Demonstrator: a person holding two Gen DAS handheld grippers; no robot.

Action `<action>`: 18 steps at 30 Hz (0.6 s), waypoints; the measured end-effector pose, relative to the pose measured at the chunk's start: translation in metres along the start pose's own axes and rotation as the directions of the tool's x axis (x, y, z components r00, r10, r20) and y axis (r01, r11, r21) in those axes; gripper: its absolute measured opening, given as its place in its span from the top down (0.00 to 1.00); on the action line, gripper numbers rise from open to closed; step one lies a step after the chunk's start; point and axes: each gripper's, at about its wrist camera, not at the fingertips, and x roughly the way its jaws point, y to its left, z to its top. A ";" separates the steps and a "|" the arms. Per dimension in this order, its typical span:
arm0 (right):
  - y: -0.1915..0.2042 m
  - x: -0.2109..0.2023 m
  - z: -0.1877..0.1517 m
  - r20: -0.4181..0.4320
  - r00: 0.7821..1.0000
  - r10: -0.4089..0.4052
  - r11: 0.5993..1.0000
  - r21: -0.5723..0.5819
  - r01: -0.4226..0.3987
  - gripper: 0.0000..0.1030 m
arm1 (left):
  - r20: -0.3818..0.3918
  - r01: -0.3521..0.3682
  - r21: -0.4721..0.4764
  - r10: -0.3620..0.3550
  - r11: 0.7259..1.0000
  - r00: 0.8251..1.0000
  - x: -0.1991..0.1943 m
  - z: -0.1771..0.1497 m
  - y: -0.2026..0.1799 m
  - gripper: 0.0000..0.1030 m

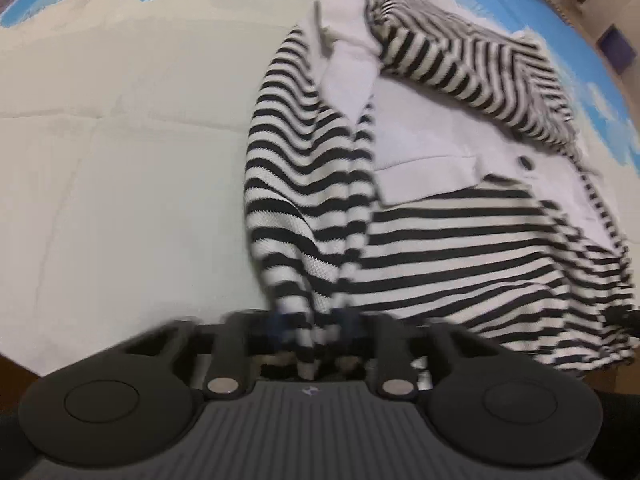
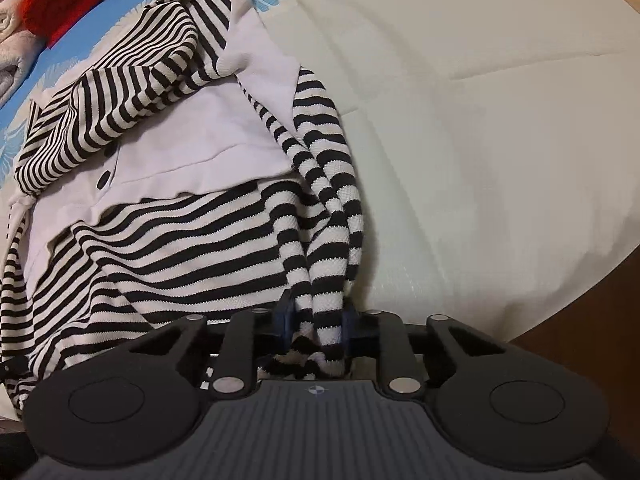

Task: Fold small clothes
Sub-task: 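Grasp the striped sleeve cuffs with both tools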

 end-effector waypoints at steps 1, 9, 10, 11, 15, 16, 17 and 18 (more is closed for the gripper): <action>0.001 -0.002 0.000 0.009 1.000 0.003 1.000 -0.002 -0.003 0.85 | 0.017 0.006 -0.002 -0.006 1.000 1.000 -0.004 0.001 0.000 0.89; -0.007 -0.015 0.000 0.069 0.998 -0.014 0.999 0.042 0.011 0.90 | -0.031 0.001 -0.027 -0.001 1.000 1.000 -0.003 0.002 0.002 0.77; -0.008 -0.011 -0.001 0.055 0.998 -0.019 0.999 0.041 0.017 0.90 | -0.038 -0.007 -0.014 0.007 1.000 0.999 -0.001 0.001 0.000 0.71; -0.007 -0.009 -0.002 0.043 0.999 -0.020 0.999 0.033 0.019 0.87 | -0.039 -0.014 -0.007 0.014 1.000 0.999 0.000 0.001 -0.002 0.62; -0.003 -0.001 -0.005 0.008 0.999 -0.037 0.999 0.006 0.037 0.71 | -0.038 -0.024 -0.023 0.023 0.999 0.999 0.001 0.002 0.000 0.59; -0.003 0.000 -0.006 -0.001 0.999 -0.037 0.999 0.004 0.037 0.68 | -0.035 -0.027 -0.030 0.026 0.999 0.999 0.001 0.002 0.001 0.59; -0.002 0.000 -0.006 -0.006 0.999 -0.037 0.999 0.001 0.037 0.64 | -0.034 -0.029 -0.036 0.028 0.999 0.999 0.001 0.002 0.001 0.59; -0.002 0.001 -0.007 -0.010 0.999 -0.036 0.999 -0.005 0.036 0.61 | -0.034 -0.031 -0.037 0.029 0.999 0.999 0.001 0.002 0.001 0.59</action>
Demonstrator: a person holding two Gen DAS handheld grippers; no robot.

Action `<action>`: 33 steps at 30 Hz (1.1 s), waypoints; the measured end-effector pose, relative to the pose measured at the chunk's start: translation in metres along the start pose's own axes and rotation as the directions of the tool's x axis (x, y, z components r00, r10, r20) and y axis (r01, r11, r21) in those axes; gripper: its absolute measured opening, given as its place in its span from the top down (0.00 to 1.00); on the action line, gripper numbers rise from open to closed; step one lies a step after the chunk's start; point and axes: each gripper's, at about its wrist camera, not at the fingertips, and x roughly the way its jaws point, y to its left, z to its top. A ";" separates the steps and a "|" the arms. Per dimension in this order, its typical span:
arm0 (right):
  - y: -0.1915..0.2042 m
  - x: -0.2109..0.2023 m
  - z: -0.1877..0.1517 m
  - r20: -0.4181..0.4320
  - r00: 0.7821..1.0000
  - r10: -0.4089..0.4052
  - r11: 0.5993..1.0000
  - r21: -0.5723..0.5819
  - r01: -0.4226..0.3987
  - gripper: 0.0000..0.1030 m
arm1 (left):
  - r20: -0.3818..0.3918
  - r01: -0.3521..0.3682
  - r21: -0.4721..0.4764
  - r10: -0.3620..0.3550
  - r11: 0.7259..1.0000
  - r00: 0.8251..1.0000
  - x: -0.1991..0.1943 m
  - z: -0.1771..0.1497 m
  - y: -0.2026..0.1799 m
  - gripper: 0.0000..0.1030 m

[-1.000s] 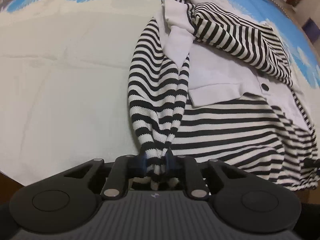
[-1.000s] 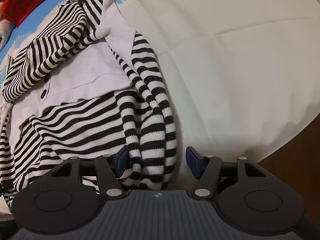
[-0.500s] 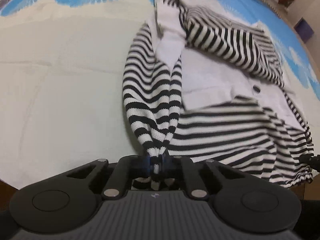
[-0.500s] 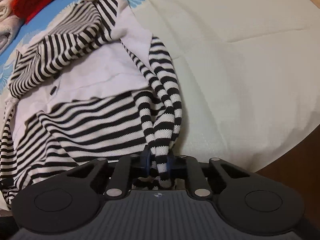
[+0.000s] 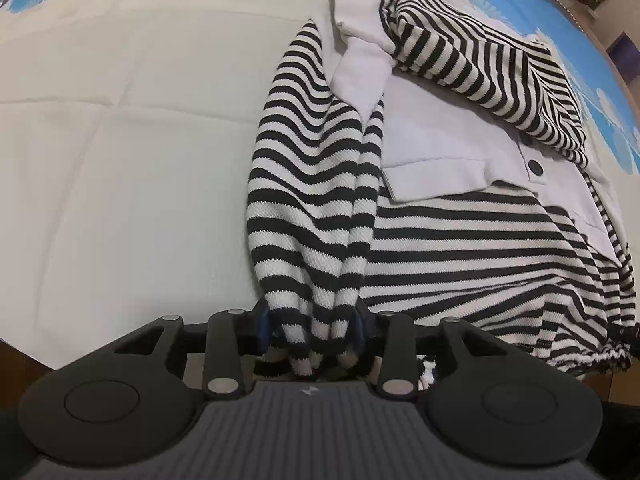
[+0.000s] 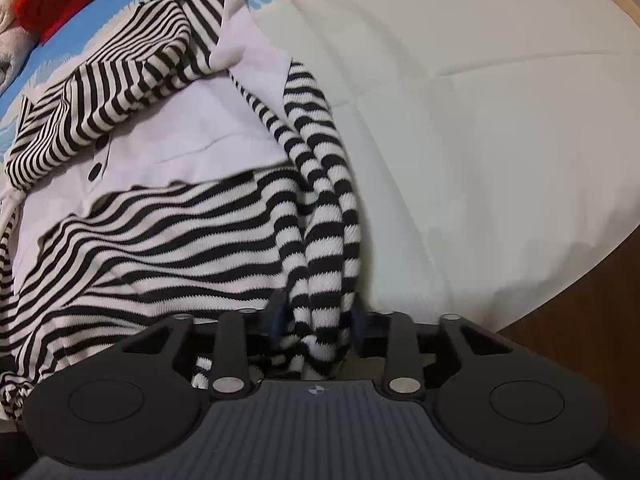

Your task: Fold small clothes

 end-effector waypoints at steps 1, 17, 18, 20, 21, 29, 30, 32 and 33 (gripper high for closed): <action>0.001 0.000 0.000 -0.004 1.000 0.001 1.000 -0.007 -0.001 0.60 | 0.000 -0.004 0.003 0.004 1.000 1.000 0.001 0.000 0.000 0.59; 0.008 0.003 -0.002 -0.024 0.999 0.027 0.998 -0.064 -0.029 0.52 | 0.002 -0.006 0.020 0.006 1.000 1.000 0.001 0.000 -0.004 0.54; 0.010 0.004 -0.002 -0.023 0.999 0.026 0.997 -0.072 -0.027 0.52 | 0.002 -0.007 0.021 0.007 1.000 1.000 0.002 0.000 -0.004 0.54; 0.011 0.004 -0.002 -0.017 1.000 0.022 0.996 -0.083 -0.023 0.57 | 0.004 -0.009 0.024 0.009 1.000 1.000 0.002 -0.001 -0.005 0.54; 0.011 0.003 -0.002 -0.011 1.000 0.025 0.997 -0.079 -0.026 0.67 | 0.004 -0.010 0.026 0.010 1.000 1.000 0.002 -0.001 -0.005 0.54; -0.001 -0.008 0.002 0.047 0.996 0.074 0.997 0.011 -0.074 0.87 | 0.024 0.012 0.049 -0.013 0.999 1.000 0.000 -0.002 -0.007 0.82; -0.002 -0.009 0.002 0.054 0.995 0.078 0.997 0.016 -0.079 0.87 | 0.028 0.011 0.054 -0.013 0.998 1.000 -0.001 -0.002 -0.008 0.82; -0.004 -0.011 0.001 0.057 0.995 0.082 0.996 0.023 -0.084 0.87 | 0.030 0.013 0.056 -0.015 0.998 0.999 -0.002 -0.002 -0.007 0.81; -0.004 -0.010 0.001 0.054 0.995 0.082 0.996 0.024 -0.084 0.87 | 0.028 0.015 0.050 -0.017 0.999 0.999 -0.002 -0.002 -0.006 0.80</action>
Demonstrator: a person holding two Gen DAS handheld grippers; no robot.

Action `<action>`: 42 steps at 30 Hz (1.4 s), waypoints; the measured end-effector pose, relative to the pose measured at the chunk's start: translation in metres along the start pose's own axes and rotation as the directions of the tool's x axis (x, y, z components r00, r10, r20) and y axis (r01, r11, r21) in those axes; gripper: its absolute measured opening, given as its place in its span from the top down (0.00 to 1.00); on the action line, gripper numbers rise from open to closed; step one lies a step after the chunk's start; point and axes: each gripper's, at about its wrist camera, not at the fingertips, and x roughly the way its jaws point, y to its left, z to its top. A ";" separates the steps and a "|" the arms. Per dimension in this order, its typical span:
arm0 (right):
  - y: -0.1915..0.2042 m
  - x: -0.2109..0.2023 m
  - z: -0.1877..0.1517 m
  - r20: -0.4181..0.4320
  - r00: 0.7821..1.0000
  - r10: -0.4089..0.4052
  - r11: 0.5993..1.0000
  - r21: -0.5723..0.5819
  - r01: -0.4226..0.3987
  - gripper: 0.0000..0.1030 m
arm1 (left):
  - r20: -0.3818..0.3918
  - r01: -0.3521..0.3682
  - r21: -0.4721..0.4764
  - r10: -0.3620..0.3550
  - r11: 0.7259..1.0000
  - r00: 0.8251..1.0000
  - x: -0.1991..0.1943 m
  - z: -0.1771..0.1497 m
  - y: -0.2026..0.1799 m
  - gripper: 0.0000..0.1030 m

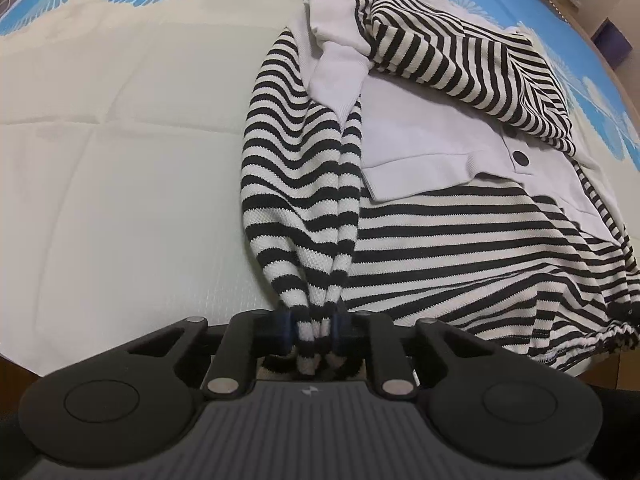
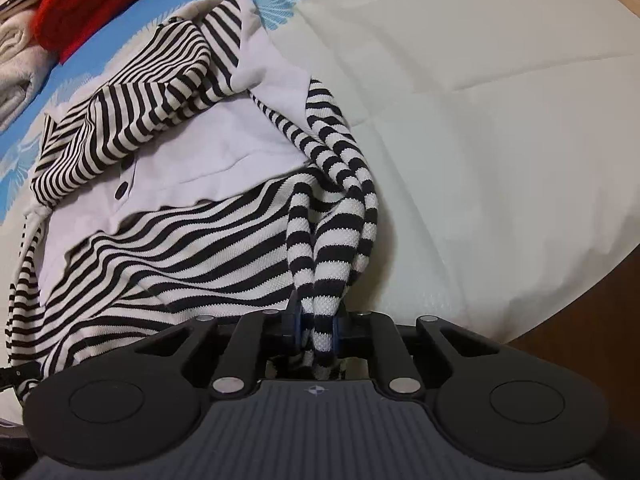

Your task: Fold small clothes

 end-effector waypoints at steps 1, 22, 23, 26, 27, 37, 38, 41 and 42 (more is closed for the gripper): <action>0.000 0.001 0.000 -0.008 1.000 -0.005 1.000 -0.001 0.005 0.87 | -0.004 0.000 -0.004 0.000 1.000 1.000 0.000 0.000 0.001 0.78; 0.000 -0.028 0.001 0.117 0.991 0.065 0.997 -0.044 -0.060 0.89 | 0.156 0.060 0.088 -0.074 0.994 0.985 -0.034 -0.003 -0.009 0.90; 0.000 -0.034 0.002 0.139 0.987 0.082 0.996 -0.049 -0.076 0.89 | 0.175 0.073 0.093 -0.088 0.993 0.981 -0.040 -0.003 -0.008 0.91; 0.001 -0.056 0.007 0.208 0.968 0.138 0.989 -0.078 -0.125 0.89 | 0.219 0.115 0.105 -0.136 0.988 0.966 -0.063 -0.004 -0.002 0.91; 0.001 -0.065 0.008 0.228 0.960 0.164 0.985 -0.084 -0.148 0.89 | 0.230 0.138 0.115 -0.161 0.984 0.960 -0.074 -0.005 0.003 0.91; -0.015 -0.167 -0.011 0.279 0.885 0.373 0.922 -0.219 -0.320 0.90 | 0.207 0.306 0.241 -0.357 0.921 0.911 -0.171 -0.037 0.045 0.91; -0.015 -0.172 -0.013 0.267 0.883 0.385 0.916 -0.228 -0.330 0.90 | 0.196 0.318 0.239 -0.367 0.917 0.909 -0.173 -0.036 0.048 0.91; -0.009 -0.173 -0.007 0.234 0.884 0.404 0.904 -0.250 -0.347 0.90 | 0.156 0.356 0.206 -0.390 0.911 0.907 -0.165 -0.014 0.054 0.91; -0.007 -0.168 -0.001 0.225 0.887 0.403 0.905 -0.244 -0.349 0.90 | 0.147 0.363 0.197 -0.394 0.911 0.907 -0.158 0.000 0.054 0.91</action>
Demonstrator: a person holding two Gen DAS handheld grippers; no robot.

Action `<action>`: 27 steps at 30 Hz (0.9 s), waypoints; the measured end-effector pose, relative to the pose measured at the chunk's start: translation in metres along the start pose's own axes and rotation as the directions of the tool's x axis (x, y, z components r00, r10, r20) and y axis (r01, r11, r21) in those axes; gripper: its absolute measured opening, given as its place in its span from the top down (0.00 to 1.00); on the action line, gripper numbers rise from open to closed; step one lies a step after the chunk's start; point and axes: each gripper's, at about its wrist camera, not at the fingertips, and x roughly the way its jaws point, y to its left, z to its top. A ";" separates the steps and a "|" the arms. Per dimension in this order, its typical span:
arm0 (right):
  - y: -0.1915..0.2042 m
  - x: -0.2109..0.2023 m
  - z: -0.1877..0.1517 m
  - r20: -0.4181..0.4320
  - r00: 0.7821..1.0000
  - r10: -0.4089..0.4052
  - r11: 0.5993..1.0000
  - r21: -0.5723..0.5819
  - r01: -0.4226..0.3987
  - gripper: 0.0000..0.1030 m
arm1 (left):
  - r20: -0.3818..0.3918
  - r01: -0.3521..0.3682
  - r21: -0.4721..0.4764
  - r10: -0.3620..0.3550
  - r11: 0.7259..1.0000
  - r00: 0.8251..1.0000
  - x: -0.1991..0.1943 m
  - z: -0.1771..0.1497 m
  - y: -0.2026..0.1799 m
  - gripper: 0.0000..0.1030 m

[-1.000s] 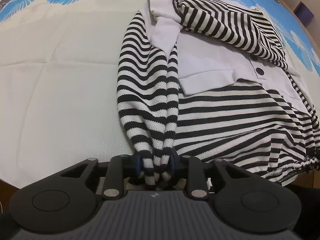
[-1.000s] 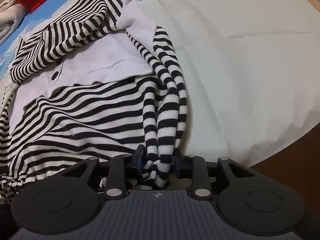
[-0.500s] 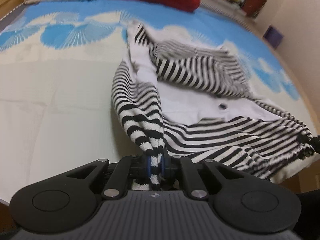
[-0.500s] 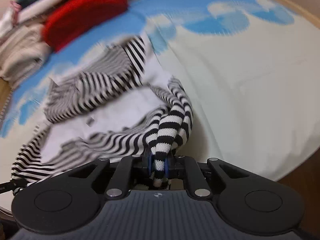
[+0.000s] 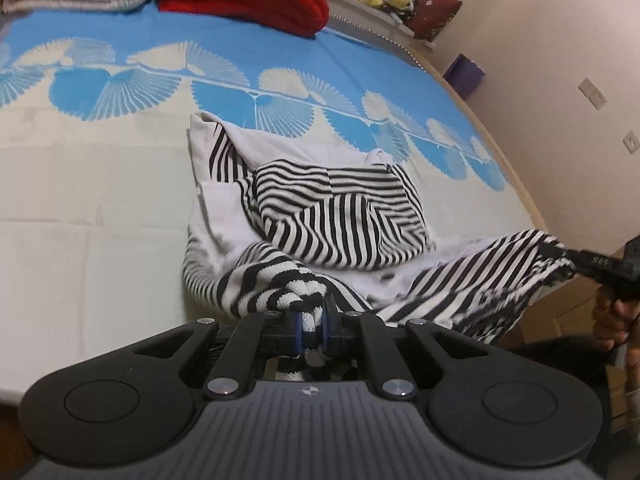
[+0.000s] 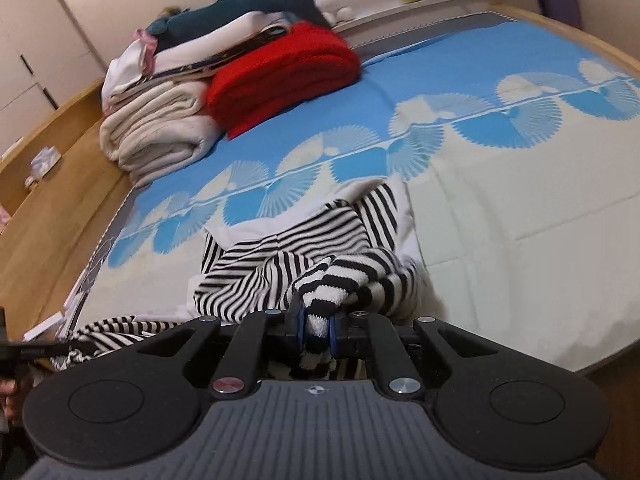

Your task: Fold small clothes

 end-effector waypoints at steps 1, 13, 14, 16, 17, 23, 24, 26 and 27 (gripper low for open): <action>-0.002 0.010 0.006 -0.008 1.000 -0.002 1.000 0.017 0.002 0.90 | -0.005 -0.010 -0.007 0.010 1.000 1.000 0.010 0.014 0.006 0.91; -0.046 0.177 0.086 0.009 0.980 -0.198 0.961 0.198 0.192 0.60 | 0.054 -0.093 -0.346 0.119 0.934 0.991 0.115 0.125 0.105 0.54; -0.051 0.179 0.082 0.006 0.986 -0.168 0.964 0.208 0.163 0.60 | 0.063 -0.084 -0.322 0.110 0.943 0.992 0.113 0.127 0.101 0.45; -0.052 0.186 0.078 -0.049 0.988 -0.146 0.967 0.206 0.153 0.60 | 0.045 -0.063 -0.244 0.076 0.968 0.996 0.114 0.126 0.091 0.39; -0.048 0.186 0.077 -0.042 0.992 -0.122 0.975 0.182 0.128 0.60 | 0.027 -0.052 -0.201 0.058 0.978 0.998 0.115 0.122 0.084 0.39; -0.022 0.216 0.065 -0.204 0.979 0.002 0.999 0.032 0.005 0.53 | -0.097 0.016 -0.044 -0.020 0.999 0.995 0.143 0.095 0.047 0.29; -0.020 0.220 0.060 -0.232 0.973 0.012 1.000 0.022 -0.007 0.52 | -0.106 0.023 -0.033 -0.026 0.999 0.994 0.148 0.091 0.042 0.29; -0.013 0.230 0.050 -0.278 0.961 -0.006 1.000 -0.010 0.004 0.51 | -0.134 0.044 -0.025 -0.047 0.999 0.990 0.161 0.085 0.032 0.29; -0.012 0.236 0.046 -0.299 0.954 -0.024 1.000 -0.027 0.016 0.51 | -0.136 0.034 -0.019 -0.037 0.999 0.990 0.168 0.083 0.028 0.31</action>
